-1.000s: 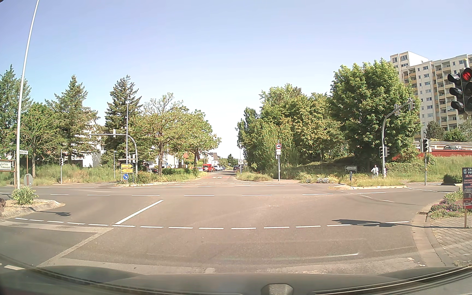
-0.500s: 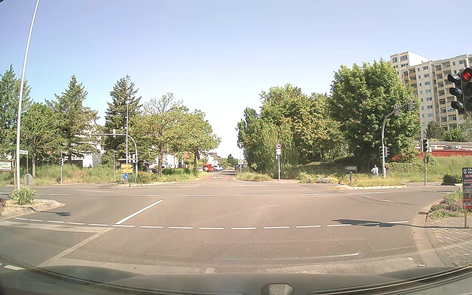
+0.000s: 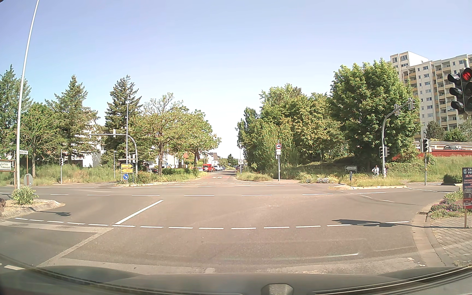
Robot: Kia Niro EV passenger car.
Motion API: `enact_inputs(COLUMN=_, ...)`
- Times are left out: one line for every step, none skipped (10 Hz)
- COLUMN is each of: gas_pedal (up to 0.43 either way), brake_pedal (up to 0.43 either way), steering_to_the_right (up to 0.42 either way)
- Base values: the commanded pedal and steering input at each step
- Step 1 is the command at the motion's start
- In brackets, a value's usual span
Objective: Follow the waypoints while adhering to traffic rules and regulations
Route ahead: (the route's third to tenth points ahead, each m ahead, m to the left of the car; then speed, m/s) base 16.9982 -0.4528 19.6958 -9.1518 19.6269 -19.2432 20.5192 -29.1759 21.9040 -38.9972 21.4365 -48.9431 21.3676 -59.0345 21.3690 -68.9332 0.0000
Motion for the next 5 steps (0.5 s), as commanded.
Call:
enact_inputs(gas_pedal=0.000, brake_pedal=0.189, steering_to_the_right=0.090)
enact_inputs(gas_pedal=0.000, brake_pedal=0.183, steering_to_the_right=0.090)
enact_inputs(gas_pedal=0.000, brake_pedal=0.183, steering_to_the_right=0.090)
enact_inputs(gas_pedal=0.000, brake_pedal=0.189, steering_to_the_right=0.090)
enact_inputs(gas_pedal=0.000, brake_pedal=0.189, steering_to_the_right=0.090)
